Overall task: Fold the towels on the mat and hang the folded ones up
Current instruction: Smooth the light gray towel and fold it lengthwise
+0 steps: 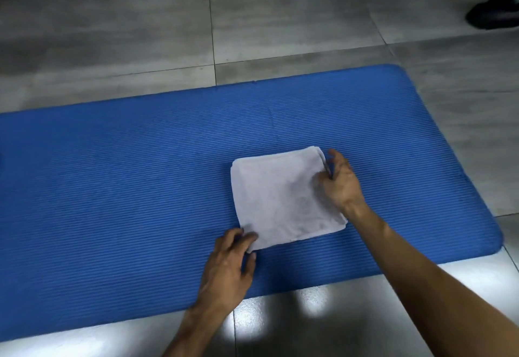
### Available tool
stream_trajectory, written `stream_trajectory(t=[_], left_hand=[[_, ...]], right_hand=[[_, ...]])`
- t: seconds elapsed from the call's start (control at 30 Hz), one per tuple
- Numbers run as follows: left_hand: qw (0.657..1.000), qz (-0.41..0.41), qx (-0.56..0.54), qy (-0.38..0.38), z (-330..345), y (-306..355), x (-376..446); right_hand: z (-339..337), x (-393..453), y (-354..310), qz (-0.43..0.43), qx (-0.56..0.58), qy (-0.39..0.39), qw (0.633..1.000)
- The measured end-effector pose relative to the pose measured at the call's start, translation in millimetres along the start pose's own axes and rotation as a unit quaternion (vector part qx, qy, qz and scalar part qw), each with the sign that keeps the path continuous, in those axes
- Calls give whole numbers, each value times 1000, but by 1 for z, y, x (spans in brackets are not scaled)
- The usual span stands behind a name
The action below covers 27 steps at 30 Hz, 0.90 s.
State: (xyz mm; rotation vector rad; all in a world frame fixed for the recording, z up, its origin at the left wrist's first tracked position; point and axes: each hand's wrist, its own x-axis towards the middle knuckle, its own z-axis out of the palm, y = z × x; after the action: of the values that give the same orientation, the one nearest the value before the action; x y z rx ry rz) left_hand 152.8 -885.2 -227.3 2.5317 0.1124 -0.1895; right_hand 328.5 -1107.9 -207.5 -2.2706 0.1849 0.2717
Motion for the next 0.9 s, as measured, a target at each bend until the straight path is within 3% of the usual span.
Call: stream_trajectory(t=[0.1,0.17,0.3,0.4,0.47,0.57,0.63,0.8,0.87,0.9], left_hand=[[999,-30,-16,-17,8,2,3],[996,-63,-61,-8,11,0,7],[992,-89,-90,11,11,-1,19],[996,-84,17,19,10,8,25],[994,-33,100,35,8,17,30],[986,61,150,29,7,24,53],[985,64,161,-26,2,24,74],[973,-22,141,-181,-21,10,120],[978,-6,126,-167,-21,5,116],[984,9,125,-126,-20,4,107]], right_hand=[[16,-24,7,-33,-121,66,990],[22,-37,14,5,-110,64,992],[13,-51,28,-15,-62,108,992],[8,-58,30,-11,-180,119,976],[12,-61,27,-73,-257,130,955],[29,-49,14,-163,-271,69,946],[41,-34,8,-198,-277,11,940],[34,-5,33,-92,-314,-105,939],[26,-12,40,-96,-344,-97,929],[24,-19,42,-106,-352,-81,926]])
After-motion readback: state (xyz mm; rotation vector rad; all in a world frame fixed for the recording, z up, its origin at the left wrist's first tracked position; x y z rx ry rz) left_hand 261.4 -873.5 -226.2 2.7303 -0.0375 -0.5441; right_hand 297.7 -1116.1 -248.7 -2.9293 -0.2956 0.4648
